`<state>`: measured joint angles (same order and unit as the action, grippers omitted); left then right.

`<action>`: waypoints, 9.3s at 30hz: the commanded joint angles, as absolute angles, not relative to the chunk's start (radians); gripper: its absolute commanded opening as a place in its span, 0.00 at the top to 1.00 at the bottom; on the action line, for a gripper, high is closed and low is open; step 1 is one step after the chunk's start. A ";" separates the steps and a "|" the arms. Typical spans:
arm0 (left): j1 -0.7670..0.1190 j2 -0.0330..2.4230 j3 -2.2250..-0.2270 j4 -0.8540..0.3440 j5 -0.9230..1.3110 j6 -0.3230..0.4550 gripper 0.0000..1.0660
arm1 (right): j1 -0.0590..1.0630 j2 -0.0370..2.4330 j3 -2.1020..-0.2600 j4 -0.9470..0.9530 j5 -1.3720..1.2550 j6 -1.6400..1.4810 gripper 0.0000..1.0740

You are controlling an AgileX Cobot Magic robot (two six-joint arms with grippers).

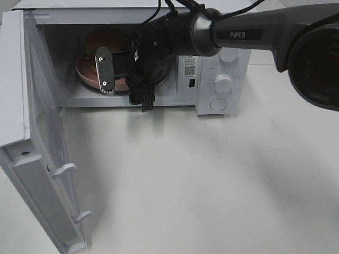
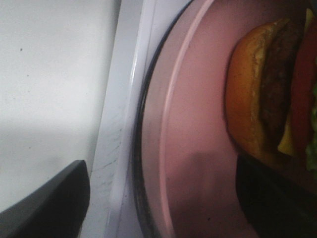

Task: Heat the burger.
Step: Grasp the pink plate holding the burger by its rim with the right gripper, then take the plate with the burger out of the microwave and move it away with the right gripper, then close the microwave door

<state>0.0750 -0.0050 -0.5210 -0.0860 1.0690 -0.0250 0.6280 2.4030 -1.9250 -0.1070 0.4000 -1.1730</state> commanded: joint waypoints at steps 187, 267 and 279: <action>0.078 -0.009 -0.518 -0.094 1.069 -0.029 0.06 | 0.690 0.931 -0.383 -0.847 0.728 0.135 1.00; 0.078 -0.009 -0.518 -0.094 1.069 -0.029 0.06 | 0.550 1.250 -0.615 -0.468 0.688 0.559 0.31; 0.078 -0.009 -0.518 -0.094 1.069 -0.029 0.06 | 0.550 0.917 -0.615 -0.025 0.814 0.139 0.25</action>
